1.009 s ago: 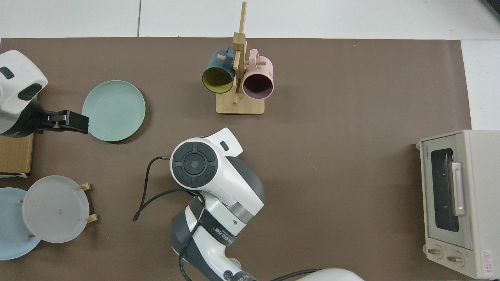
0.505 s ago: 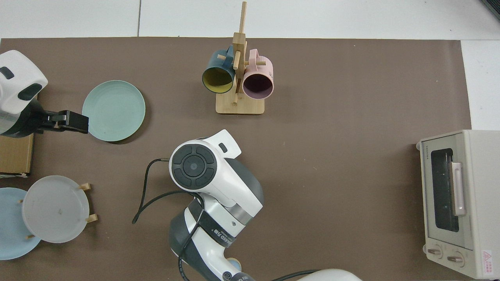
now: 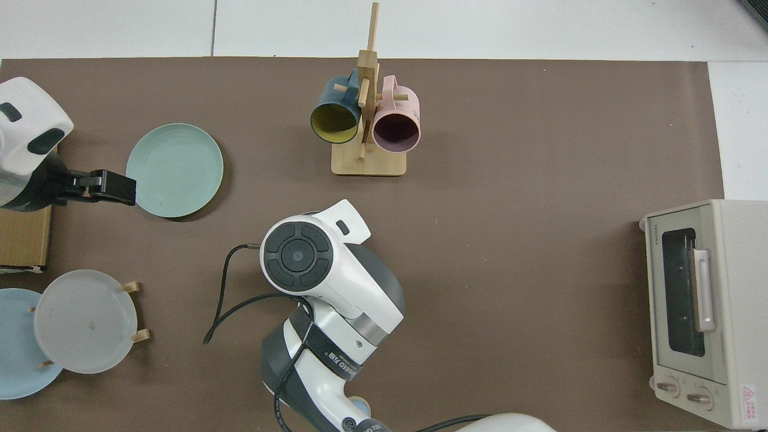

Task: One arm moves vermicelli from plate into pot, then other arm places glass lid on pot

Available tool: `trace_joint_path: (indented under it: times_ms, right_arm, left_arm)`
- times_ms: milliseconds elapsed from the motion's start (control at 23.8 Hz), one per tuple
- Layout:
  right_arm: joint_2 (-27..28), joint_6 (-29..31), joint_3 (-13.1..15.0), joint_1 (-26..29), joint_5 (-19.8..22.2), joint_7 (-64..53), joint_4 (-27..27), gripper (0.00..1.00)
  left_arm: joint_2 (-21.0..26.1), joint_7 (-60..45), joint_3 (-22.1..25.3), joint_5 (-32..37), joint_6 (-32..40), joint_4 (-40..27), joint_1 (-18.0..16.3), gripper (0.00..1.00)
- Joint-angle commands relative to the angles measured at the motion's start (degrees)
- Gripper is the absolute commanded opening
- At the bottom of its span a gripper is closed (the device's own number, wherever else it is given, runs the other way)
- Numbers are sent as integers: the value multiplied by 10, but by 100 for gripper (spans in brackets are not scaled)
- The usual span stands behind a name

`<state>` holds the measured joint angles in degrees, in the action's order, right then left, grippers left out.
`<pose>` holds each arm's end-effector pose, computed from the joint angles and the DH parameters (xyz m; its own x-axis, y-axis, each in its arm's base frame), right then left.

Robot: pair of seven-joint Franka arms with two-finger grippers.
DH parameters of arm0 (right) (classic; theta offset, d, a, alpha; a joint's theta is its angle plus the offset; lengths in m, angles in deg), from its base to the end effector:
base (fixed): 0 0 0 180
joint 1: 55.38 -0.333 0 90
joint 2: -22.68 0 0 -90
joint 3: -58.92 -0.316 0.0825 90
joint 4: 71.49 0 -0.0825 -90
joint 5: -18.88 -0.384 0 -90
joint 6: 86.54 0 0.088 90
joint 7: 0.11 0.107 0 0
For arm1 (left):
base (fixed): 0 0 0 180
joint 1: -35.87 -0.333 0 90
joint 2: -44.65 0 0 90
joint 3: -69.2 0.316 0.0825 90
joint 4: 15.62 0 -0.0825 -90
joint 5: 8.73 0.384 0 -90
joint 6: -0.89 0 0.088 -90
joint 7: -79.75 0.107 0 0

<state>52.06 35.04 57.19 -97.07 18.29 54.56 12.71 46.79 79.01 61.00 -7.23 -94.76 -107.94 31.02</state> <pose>0.5207 0.4883 0.3963 0.9762 -0.2080 0.0607 -0.1991 -0.9716 -0.1276 0.5729 -0.0295 0.5932 0.9986 -0.0479 0.0214 -0.0475 -0.9987 -0.0205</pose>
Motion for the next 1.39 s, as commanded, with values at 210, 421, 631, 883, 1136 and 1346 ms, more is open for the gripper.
trace_joint_path:
  times_ms: [210,421,631,883,1136,1346]
  right_arm:
    - [-14,9,-3,4,-18,-18,17,0]
    - [-14,6,-3,7,-17,-29,16,76]
    - [-14,4,-3,4,-17,-22,13,98]
    - [-14,5,-3,3,-17,-20,11,98]
    - [-11,27,-2,12,-17,-20,10,98]
    - [-3,83,-2,26,-20,-7,11,95]
  left_arm:
    - [0,-3,-1,-4,11,8,-2,100]
    - [0,-3,-1,-4,11,8,-2,100]
    - [0,-3,-1,-4,11,8,-2,100]
    - [0,-3,-1,-4,11,8,-2,100]
    - [0,-3,-1,-4,11,8,-2,100]
    - [0,-3,-1,-4,11,8,-2,100]
